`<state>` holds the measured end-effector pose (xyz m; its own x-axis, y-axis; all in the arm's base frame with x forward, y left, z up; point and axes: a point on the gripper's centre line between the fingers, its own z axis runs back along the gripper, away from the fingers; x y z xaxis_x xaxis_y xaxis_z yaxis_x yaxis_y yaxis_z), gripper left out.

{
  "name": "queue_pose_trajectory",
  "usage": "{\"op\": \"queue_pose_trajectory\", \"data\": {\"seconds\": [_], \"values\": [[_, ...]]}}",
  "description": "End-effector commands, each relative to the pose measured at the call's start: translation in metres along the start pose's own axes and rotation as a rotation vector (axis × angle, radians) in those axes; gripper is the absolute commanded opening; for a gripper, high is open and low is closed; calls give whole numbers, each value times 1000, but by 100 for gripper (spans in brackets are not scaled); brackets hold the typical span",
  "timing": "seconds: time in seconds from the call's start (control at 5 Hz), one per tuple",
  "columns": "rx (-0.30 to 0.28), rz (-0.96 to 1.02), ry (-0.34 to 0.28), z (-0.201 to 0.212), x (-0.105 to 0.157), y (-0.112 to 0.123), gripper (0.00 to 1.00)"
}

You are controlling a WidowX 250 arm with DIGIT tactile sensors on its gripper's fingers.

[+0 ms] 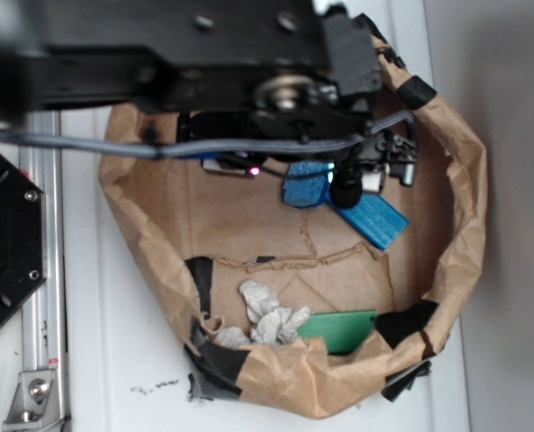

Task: Grab the blue sponge.

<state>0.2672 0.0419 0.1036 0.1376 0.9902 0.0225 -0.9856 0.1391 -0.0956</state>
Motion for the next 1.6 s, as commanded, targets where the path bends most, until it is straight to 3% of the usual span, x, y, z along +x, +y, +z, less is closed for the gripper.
{"op": "queue_pose_trajectory", "data": {"seconds": [0.0, 0.4, 0.6, 1.0, 1.4], "values": [[-77, 41, 34, -45, 37, 1, 100], [-36, -42, 137, -79, 46, -2, 100], [-23, -37, 137, -79, 34, 2, 0], [-98, -199, 99, -37, 26, -1, 0], [-243, -627, 83, 30, 24, -18, 0]]}}
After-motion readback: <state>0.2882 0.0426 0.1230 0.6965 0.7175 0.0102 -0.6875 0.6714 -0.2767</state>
